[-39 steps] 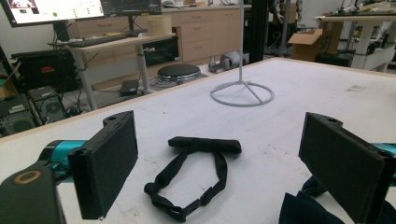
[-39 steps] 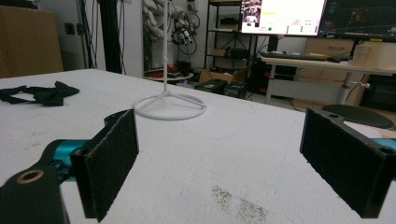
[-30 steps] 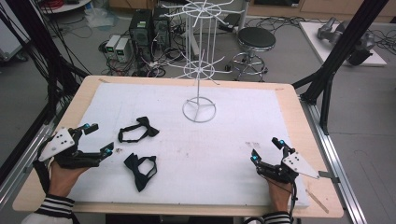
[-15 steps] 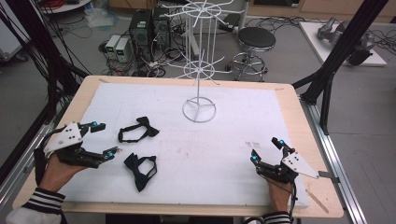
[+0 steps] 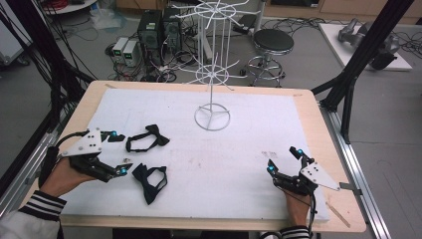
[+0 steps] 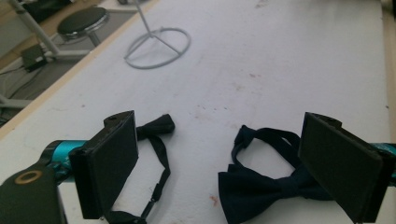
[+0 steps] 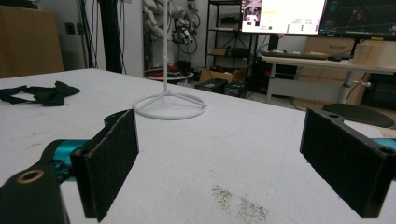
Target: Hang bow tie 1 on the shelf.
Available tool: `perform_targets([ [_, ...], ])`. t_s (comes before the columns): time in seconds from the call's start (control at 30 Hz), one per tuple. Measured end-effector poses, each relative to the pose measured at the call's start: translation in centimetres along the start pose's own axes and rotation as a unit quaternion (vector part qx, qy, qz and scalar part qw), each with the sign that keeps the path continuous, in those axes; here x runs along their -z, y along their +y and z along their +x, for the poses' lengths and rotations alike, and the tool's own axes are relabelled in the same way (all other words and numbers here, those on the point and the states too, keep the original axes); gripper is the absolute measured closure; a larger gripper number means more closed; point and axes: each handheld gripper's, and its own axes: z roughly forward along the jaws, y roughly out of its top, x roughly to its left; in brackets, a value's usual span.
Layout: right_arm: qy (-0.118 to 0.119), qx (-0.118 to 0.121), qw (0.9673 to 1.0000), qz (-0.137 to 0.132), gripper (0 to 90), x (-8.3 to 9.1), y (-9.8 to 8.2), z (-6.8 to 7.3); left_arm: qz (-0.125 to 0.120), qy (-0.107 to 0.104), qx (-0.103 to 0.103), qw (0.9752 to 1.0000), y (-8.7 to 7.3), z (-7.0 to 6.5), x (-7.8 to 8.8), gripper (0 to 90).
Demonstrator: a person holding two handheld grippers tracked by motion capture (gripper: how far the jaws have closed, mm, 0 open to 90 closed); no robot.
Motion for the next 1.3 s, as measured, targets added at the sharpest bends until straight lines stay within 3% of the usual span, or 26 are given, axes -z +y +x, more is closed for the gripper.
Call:
perform_targets([
  [0.3, -0.001, 0.001, 1.0, 0.0, 11.0, 0.0, 0.0, 0.0, 0.044, -0.044, -0.024, 0.9978, 0.4, -0.5, -1.7, 13.3],
  [0.5, -0.001, -0.002, 1.0, 0.001, 11.0, 0.0, 0.0, 0.0, 0.073, -0.087, -0.06, 0.9917, 1.1, -1.2, -3.0, 13.3],
  [0.7, -0.002, -0.001, 1.0, 0.0, 11.0, 0.0, 0.0, -0.1, 0.085, -0.096, -0.064, 0.9897, 1.3, -1.3, -3.5, 13.4],
  [0.93, -0.002, -0.003, 1.0, 0.002, 11.1, 0.0, 0.0, 0.0, 0.11, -0.111, -0.071, 0.9852, 1.5, -1.4, -4.1, 13.4],
  [1.0, -0.002, -0.004, 1.0, 0.001, 11.0, 0.0, 0.0, 0.0, 0.13, -0.129, -0.076, 0.9801, 1.4, -1.6, -4.4, 13.5],
  [1.07, -0.003, -0.005, 1.0, 0.002, 11.1, 0.0, 0.0, 0.0, 0.14, -0.137, -0.082, 0.9772, 1.3, -1.8, -4.7, 13.5],
  [1.13, -0.003, -0.006, 1.0, 0.002, 11.0, 0.0, 0.0, 0.0, 0.144, -0.141, -0.083, 0.976, 1.2, -1.8, -4.8, 13.5],
  [1.17, -0.003, -0.006, 1.0, 0.002, 11.0, 0.0, 0.0, 0.0, 0.153, -0.149, -0.09, 0.9727, 1.1, -1.9, -5.1, 13.8],
  [1.2, -0.003, -0.006, 1.0, 0.002, 11.0, 0.0, 0.0, 0.0, 0.153, -0.149, -0.09, 0.9727, 1.1, -1.9, -5.1, 14.1],
  [1.27, -0.004, -0.006, 1.0, 0.001, 11.0, 0.0, 0.0, 0.0, 0.165, -0.16, -0.095, 0.9687, 1.1, -1.8, -5.5, 14.6],
  [1.3, -0.004, -0.005, 1.0, 0.001, 11.0, 0.0, 0.0, 0.0, 0.165, -0.16, -0.095, 0.9687, 1.1, -1.8, -5.5, 15.0],
])
